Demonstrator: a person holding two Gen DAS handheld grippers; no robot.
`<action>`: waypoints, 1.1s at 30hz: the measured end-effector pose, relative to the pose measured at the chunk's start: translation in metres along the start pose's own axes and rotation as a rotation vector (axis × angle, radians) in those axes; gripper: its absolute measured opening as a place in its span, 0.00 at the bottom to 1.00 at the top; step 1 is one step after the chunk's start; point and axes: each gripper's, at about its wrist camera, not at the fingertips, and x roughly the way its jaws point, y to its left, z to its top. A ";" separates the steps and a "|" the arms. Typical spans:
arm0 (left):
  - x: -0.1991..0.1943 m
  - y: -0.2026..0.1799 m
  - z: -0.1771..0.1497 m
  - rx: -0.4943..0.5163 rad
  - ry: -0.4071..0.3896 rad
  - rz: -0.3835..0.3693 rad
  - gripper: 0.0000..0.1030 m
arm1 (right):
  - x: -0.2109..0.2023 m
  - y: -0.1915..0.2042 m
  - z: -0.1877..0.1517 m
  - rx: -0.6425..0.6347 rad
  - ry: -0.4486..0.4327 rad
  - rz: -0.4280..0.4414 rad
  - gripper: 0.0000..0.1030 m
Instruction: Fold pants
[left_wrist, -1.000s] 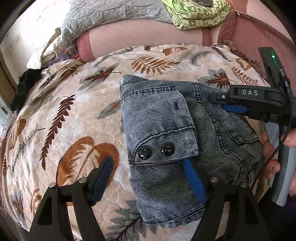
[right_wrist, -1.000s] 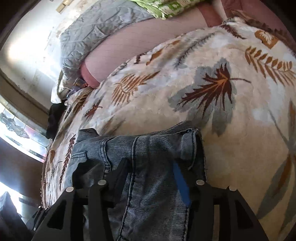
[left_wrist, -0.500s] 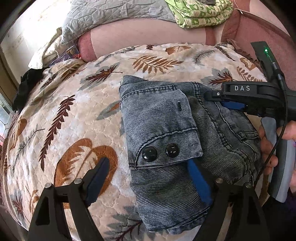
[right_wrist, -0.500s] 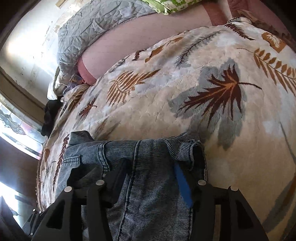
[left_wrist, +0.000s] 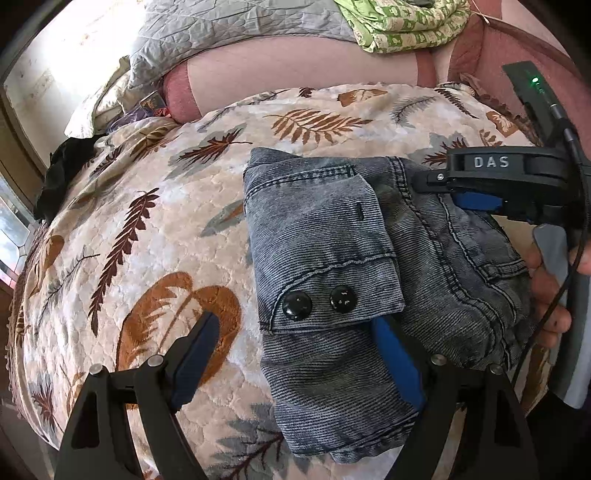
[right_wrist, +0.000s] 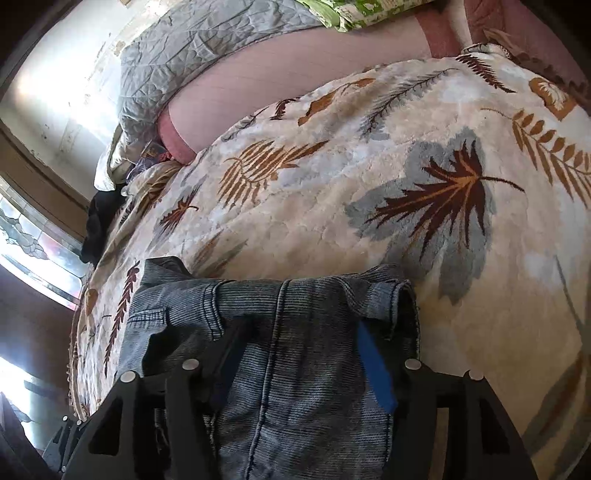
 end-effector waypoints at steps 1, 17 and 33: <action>0.000 0.000 0.000 -0.003 0.002 0.000 0.83 | -0.002 0.001 0.000 -0.004 -0.003 -0.003 0.63; -0.012 0.009 -0.001 -0.038 0.042 0.006 0.83 | -0.038 -0.002 -0.003 -0.013 -0.049 -0.007 0.63; -0.030 0.066 -0.016 -0.169 0.068 0.027 0.83 | -0.078 -0.053 -0.015 0.148 -0.082 0.006 0.65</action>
